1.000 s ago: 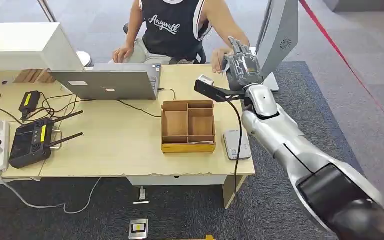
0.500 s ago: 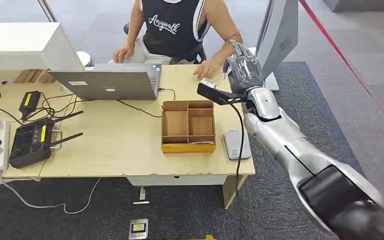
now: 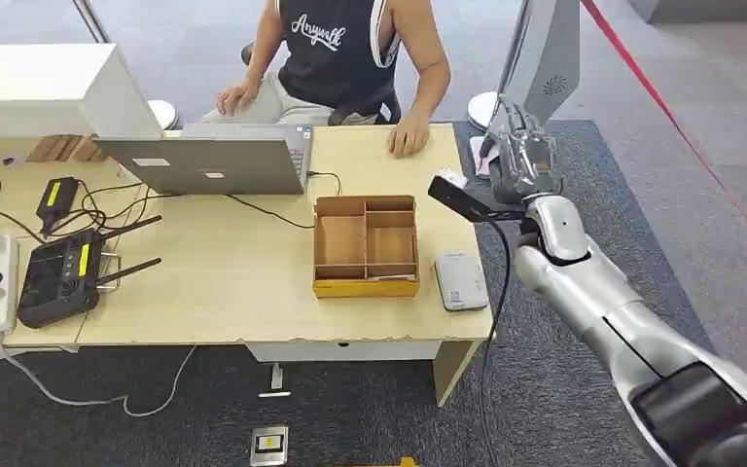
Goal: Pass the card to the sensor for recognition and then transmit it.
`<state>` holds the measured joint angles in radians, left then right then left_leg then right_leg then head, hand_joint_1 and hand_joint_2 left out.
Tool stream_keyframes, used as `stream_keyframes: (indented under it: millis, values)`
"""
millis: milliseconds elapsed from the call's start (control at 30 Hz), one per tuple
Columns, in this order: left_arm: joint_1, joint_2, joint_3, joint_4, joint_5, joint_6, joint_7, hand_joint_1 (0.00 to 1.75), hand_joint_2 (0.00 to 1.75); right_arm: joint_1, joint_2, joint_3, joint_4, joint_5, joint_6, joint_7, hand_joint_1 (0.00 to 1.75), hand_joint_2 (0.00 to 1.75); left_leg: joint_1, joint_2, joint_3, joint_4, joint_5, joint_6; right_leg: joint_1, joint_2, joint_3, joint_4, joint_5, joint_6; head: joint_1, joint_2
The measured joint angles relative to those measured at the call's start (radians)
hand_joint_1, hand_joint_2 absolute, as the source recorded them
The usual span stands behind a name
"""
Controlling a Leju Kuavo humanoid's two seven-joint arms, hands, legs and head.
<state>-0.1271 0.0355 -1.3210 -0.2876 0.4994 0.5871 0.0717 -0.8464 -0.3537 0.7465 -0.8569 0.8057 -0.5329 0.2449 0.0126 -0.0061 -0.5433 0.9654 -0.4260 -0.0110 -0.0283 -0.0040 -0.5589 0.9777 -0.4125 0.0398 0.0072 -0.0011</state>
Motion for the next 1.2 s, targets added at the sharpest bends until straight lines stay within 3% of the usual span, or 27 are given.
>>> stream_keyframes:
  millis: [267, 533, 800, 1200]
  values:
    - [0.001, -0.005, 0.019, 0.0, 0.019, 0.009, 0.0, 0.0, 0.0, 0.118, -0.059, -0.04, -0.087, -0.037, -0.026, -0.004, 1.75, 1.75, 0.0, 0.0, 0.0, 0.0, 0.0, 0.0, 0.0, 0.0, 0.0, 0.0, 0.0, 0.0, 0.0, 0.0]
    - [0.001, -0.006, 0.023, 0.0, 0.021, 0.008, 0.002, 0.0, 0.0, 0.185, -0.074, -0.055, -0.122, -0.045, -0.032, -0.01, 1.75, 1.75, 0.0, 0.0, 0.0, 0.0, 0.0, 0.0, 0.0, 0.0, 0.0, 0.0, 0.0, 0.0, 0.0, 0.0]
    - [0.0, -0.007, 0.023, 0.0, 0.022, 0.007, 0.009, 0.0, 0.0, 0.205, -0.067, -0.055, -0.139, -0.024, 0.005, -0.018, 1.75, 1.75, 0.0, 0.0, 0.0, 0.0, 0.0, 0.0, 0.0, 0.0, 0.0, 0.0, 0.0, 0.0, 0.0, 0.0]
    - [0.0, -0.008, 0.023, 0.0, 0.03, 0.005, 0.014, 0.0, 0.0, 0.234, -0.012, -0.028, -0.104, -0.011, 0.069, -0.037, 1.75, 1.75, 0.0, 0.0, -0.001, 0.0, 0.0, 0.0, 0.0, 0.0, 0.0, 0.0, 0.0, 0.0, 0.0, 0.0]
